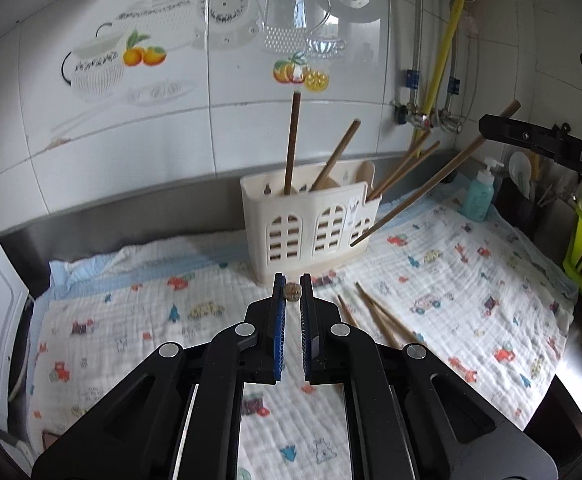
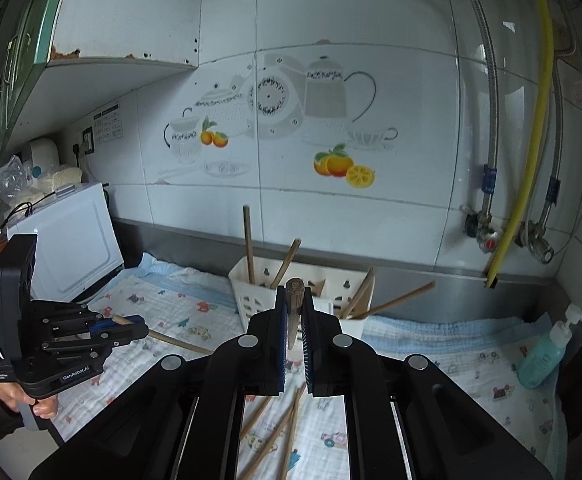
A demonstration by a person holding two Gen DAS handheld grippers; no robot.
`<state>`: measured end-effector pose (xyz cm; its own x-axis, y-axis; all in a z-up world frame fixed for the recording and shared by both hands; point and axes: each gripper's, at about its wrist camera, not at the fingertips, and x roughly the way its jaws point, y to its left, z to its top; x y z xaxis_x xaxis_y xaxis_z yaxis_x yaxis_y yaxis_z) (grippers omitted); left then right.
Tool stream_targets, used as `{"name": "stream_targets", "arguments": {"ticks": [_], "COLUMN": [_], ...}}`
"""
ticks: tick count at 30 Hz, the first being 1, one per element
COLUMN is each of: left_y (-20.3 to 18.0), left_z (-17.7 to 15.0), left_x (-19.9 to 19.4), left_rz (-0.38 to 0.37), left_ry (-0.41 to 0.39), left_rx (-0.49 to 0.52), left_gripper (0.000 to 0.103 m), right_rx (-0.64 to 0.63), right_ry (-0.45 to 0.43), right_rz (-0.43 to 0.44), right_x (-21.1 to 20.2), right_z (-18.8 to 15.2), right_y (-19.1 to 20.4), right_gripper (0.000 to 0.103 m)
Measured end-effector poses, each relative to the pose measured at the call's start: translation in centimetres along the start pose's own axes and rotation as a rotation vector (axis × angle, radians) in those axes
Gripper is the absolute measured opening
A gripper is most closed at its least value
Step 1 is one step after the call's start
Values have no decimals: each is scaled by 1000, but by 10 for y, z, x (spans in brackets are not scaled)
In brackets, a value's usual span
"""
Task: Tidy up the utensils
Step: 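Lower the left tool's chopstick into the holder while the right tool releases its chopstick there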
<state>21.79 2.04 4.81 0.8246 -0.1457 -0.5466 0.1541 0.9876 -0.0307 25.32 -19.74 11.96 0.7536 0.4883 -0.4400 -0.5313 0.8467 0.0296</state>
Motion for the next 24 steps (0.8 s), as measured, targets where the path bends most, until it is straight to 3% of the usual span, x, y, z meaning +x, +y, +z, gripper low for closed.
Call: {"name": "stream_targets", "arguments": {"ticks": [7, 13, 19, 24], "left_y": [-2, -6, -7, -3], "left_z": [50, 99, 154, 187], "left_x": [-8, -18, -32, -29], "left_rz": [1, 34, 80, 76], "left_ry": [-64, -141, -254, -320], "left_rx": [42, 88, 97, 49], "left_gripper": [6, 6, 6, 6], "right_rx": [-13, -21, -45, -40], "right_ry": [-34, -7, 58, 102], "right_rz": [-38, -62, -90, -91], "right_x": [-10, -2, 26, 48], "right_z": [43, 71, 75, 67], "right_y": [-19, -35, -41, -46], "right_gripper": [7, 7, 7, 7]}}
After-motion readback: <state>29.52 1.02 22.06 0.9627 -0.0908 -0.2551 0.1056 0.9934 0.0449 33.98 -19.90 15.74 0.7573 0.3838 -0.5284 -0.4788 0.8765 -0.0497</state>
